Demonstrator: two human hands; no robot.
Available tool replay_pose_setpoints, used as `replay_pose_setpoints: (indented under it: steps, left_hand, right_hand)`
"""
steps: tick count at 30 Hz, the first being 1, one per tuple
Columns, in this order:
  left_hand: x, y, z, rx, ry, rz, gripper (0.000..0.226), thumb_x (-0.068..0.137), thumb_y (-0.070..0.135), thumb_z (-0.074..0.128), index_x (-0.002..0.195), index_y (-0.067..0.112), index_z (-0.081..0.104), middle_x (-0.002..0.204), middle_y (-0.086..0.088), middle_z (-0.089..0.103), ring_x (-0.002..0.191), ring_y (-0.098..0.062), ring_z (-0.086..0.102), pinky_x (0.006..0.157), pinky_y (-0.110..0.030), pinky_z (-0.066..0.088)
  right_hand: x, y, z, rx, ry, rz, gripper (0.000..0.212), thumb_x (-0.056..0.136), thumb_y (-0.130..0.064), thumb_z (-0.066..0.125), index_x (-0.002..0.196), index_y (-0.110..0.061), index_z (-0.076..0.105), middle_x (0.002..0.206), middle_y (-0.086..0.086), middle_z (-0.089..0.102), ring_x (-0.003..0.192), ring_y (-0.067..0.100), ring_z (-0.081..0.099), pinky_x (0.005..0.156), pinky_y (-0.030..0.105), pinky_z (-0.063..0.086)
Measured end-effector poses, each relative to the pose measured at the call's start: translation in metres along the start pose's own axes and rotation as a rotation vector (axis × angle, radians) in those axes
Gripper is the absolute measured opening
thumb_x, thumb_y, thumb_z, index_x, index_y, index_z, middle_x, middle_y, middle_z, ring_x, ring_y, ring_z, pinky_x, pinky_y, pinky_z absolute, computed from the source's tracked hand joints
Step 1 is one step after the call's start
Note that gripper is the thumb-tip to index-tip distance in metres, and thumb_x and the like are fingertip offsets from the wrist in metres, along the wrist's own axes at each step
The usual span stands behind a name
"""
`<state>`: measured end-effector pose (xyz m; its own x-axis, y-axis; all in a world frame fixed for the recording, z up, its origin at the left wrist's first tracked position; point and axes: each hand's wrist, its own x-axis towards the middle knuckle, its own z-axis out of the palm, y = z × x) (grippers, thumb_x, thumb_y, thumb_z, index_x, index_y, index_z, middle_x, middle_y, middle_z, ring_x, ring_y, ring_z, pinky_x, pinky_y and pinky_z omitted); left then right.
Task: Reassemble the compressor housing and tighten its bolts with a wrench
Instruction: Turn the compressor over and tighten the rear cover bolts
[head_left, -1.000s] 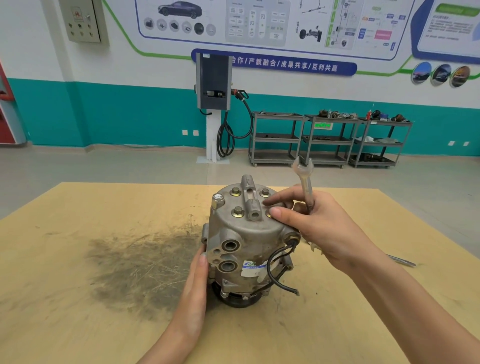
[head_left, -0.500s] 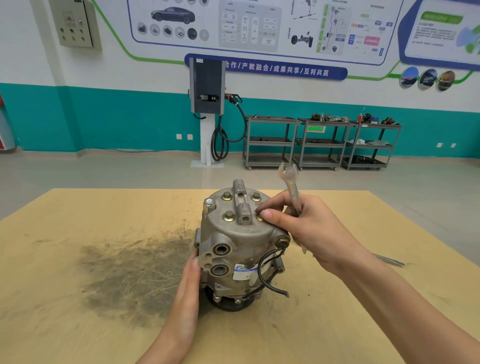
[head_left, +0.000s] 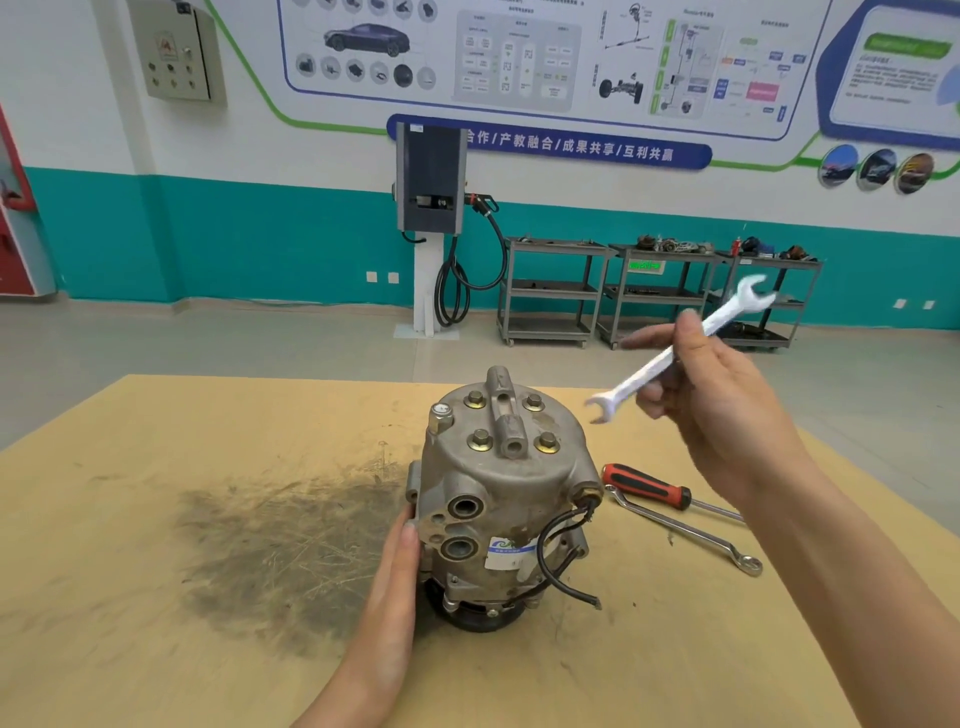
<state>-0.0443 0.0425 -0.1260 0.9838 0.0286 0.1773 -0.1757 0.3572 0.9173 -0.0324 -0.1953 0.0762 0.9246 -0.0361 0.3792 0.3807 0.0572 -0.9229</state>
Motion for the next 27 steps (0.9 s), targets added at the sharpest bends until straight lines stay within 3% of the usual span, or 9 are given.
replay_pose_setpoints:
  steps: [3, 8, 12, 20, 27]
  left_hand:
    - [0.0, 0.001, 0.0, 0.011, 0.007, -0.014, 0.104, 0.058, 0.097, 0.056, 0.147, 0.044, 0.042, 0.151, 0.022, 0.047, 0.145, -0.001, 0.035, 0.126, -0.044, 0.019]
    - [0.0, 0.001, 0.001, 0.025, 0.001, -0.008, 0.105, 0.061, 0.096, 0.055, 0.149, 0.041, 0.04, 0.153, 0.022, 0.044, 0.146, 0.0, 0.033, 0.126, -0.044, 0.017]
    - [0.0, 0.0, 0.0, 0.021, 0.011, -0.015, 0.112, 0.057, 0.098, 0.055, 0.151, 0.039, 0.039, 0.154, 0.021, 0.044, 0.146, -0.001, 0.033, 0.127, -0.043, 0.017]
    - [-0.001, 0.001, 0.001, 0.053, 0.019, 0.0, 0.109, 0.058, 0.098, 0.054, 0.15, 0.04, 0.041, 0.152, 0.023, 0.045, 0.145, 0.002, 0.033, 0.127, -0.042, 0.018]
    - [-0.001, 0.001, 0.001, 0.076, -0.005, -0.005, 0.1, 0.069, 0.093, 0.05, 0.152, 0.039, 0.038, 0.156, 0.019, 0.042, 0.148, -0.004, 0.031, 0.126, -0.046, 0.017]
  right_hand:
    - [-0.002, 0.012, 0.006, 0.059, -0.073, 0.137, 0.036, 0.099, -0.034, 0.044, 0.085, -0.01, 0.067, 0.058, 0.002, 0.055, 0.053, 0.014, 0.046, 0.059, 0.025, 0.04]
    - [-0.001, 0.025, 0.014, 0.188, -0.055, 0.27, 0.033, 0.1, -0.026, 0.046, 0.078, -0.009, 0.064, 0.054, 0.003, 0.05, 0.049, 0.013, 0.039, 0.048, 0.02, 0.035]
    - [0.003, 0.028, 0.011, 0.285, -0.044, 0.308, 0.035, 0.101, -0.025, 0.046, 0.074, -0.009, 0.063, 0.051, 0.003, 0.046, 0.045, 0.012, 0.037, 0.044, 0.019, 0.033]
    - [0.007, 0.034, 0.008, 0.349, -0.066, 0.366, 0.035, 0.101, -0.026, 0.044, 0.073, -0.01, 0.061, 0.048, 0.002, 0.042, 0.041, 0.011, 0.033, 0.052, 0.025, 0.028]
    - [0.01, 0.035, 0.012, 0.338, -0.126, 0.389, 0.035, 0.099, -0.026, 0.047, 0.071, -0.012, 0.063, 0.047, 0.001, 0.044, 0.039, 0.011, 0.034, 0.042, 0.02, 0.035]
